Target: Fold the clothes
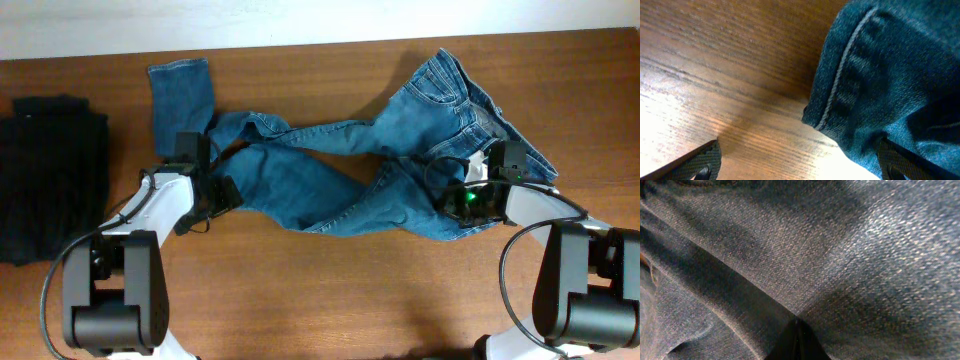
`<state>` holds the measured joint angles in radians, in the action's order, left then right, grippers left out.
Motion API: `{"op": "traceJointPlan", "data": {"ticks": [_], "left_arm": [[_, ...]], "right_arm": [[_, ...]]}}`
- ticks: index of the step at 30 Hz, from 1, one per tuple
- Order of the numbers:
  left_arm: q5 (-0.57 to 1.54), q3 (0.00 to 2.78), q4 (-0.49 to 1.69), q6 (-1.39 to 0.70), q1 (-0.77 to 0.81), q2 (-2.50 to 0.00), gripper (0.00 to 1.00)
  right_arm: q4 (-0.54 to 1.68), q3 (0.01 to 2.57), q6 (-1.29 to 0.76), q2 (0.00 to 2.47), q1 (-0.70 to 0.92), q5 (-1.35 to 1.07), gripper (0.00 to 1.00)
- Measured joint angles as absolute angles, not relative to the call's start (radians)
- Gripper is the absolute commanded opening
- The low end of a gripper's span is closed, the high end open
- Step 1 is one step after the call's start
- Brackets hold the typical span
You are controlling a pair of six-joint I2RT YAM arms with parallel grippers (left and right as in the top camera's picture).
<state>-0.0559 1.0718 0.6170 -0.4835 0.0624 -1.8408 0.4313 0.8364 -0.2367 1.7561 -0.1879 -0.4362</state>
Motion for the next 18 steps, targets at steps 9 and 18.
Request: {"op": "traceJointPlan", "data": {"ticks": [9,18], "left_arm": [[-0.012,1.061,0.537,-0.501,0.062,-1.832,0.89],[0.04,1.049,0.53,-0.527,0.062,-1.832,0.15]], "right_arm": [[0.431,0.836,-0.237,1.756,-0.188,-0.436,0.05],[0.431,0.836,-0.236,1.756,-0.188,-0.436,0.05]]}}
